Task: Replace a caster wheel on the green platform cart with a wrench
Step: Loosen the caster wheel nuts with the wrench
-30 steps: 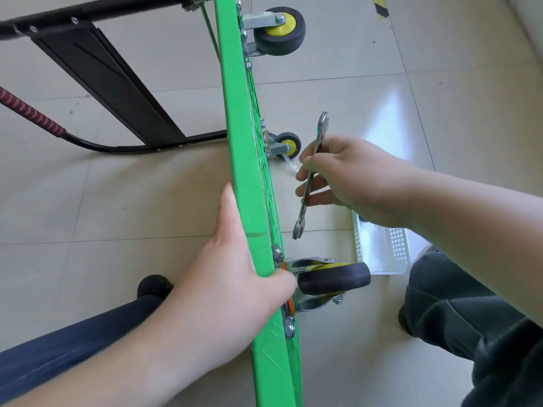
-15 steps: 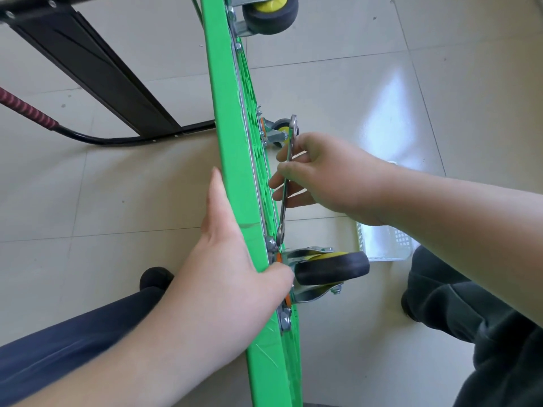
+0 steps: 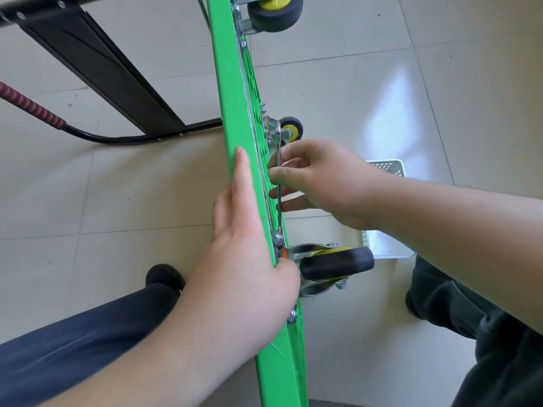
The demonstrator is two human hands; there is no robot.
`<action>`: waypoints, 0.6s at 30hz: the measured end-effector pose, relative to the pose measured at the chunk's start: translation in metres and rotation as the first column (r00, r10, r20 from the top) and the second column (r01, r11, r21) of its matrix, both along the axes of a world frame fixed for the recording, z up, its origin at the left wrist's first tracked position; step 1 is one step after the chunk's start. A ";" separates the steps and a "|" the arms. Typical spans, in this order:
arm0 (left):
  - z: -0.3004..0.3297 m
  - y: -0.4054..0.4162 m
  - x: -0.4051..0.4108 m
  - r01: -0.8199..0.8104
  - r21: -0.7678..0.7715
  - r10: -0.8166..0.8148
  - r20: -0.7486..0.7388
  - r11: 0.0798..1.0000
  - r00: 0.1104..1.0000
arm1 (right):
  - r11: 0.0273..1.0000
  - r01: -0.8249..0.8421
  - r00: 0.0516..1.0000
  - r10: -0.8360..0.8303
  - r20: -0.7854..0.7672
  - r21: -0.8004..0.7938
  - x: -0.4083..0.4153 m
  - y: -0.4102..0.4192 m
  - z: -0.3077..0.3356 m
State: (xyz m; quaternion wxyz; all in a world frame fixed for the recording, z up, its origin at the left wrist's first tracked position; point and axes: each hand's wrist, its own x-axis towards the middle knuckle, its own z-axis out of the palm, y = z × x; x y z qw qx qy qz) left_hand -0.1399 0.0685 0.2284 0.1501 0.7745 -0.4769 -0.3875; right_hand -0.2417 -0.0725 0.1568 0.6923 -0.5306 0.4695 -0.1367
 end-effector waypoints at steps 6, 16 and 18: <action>0.001 0.000 0.000 0.004 0.020 -0.004 0.008 1.000 1.000 | 0.999 -0.033 0.999 0.033 -0.007 -0.005 0.001 -0.005 -0.003; -0.013 0.006 -0.001 0.056 -0.118 -0.055 0.014 0.991 0.998 | 0.990 0.038 0.999 -0.037 -0.013 0.139 0.003 -0.011 -0.031; -0.014 0.006 0.000 0.069 -0.127 -0.066 0.035 0.990 0.997 | 0.981 0.055 0.998 -0.051 -0.022 0.184 0.003 -0.012 -0.037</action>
